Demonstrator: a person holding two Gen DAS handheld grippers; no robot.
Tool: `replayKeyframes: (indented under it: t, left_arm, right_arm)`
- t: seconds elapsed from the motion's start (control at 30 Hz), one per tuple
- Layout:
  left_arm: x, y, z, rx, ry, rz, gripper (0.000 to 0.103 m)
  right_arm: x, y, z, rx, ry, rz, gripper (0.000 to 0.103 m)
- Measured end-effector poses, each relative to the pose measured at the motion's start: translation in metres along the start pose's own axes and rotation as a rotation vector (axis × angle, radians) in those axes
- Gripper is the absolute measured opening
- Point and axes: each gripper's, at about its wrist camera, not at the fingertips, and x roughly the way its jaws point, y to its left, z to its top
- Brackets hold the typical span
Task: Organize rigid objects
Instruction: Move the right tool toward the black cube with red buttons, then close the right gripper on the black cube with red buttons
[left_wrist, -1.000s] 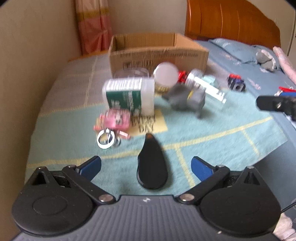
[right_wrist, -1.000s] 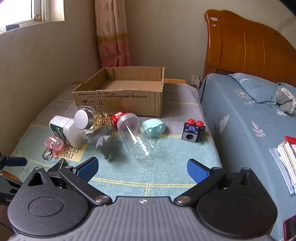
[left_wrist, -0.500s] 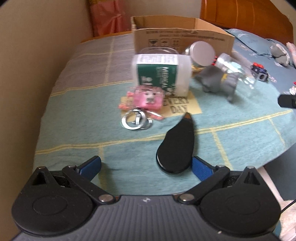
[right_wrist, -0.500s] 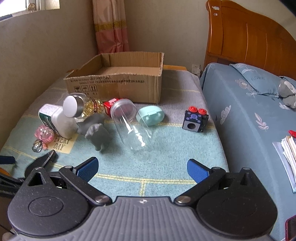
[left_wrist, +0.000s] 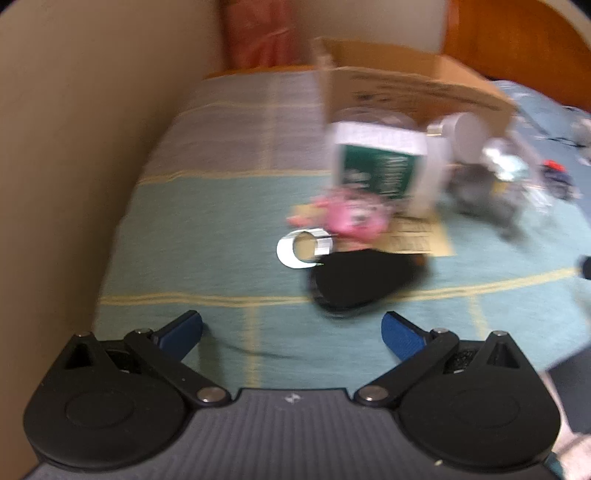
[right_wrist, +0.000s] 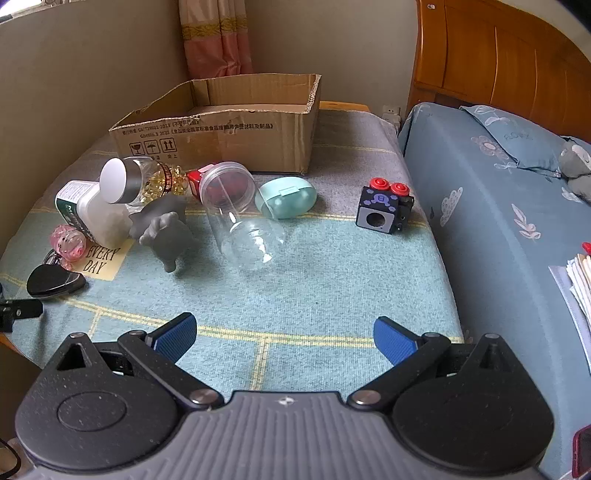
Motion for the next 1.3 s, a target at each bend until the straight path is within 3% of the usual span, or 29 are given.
replayKeyframes:
  t: [0.17,0.53,0.7,1.0,1.17,1.3]
  left_arm:
    - [0.006,-0.027,0.003,0.027,0.017,-0.072,0.102]
    - [0.02,-0.046,0.02,-0.061,0.027,-0.092,0.102]
    - [0.027,-0.062,0.021,0.051,0.011,-0.035,0.102]
    - [0.023,-0.051,0.012,0.158,-0.018,-0.123,0.102]
    - [0.021,-0.05,0.01,0.18,-0.034,-0.142,0.102]
    - [0.021,-0.049,0.01,0.183,-0.035,-0.146,0.102]
  right_arm:
    - [0.008,-0.005,-0.001,-0.007,0.012,0.017,0.103]
    - [0.022,-0.019,-0.004,-0.011,0.016,0.04,0.103]
    - [0.028,-0.025,-0.003,-0.02,0.013,0.054,0.103]
    - [0.037,-0.029,-0.004,-0.182,0.01,0.089,0.103]
    - [0.039,-0.035,-0.002,-0.242,0.0,0.145,0.103]
    - [0.041,-0.042,0.007,-0.263,0.039,0.134,0.103]
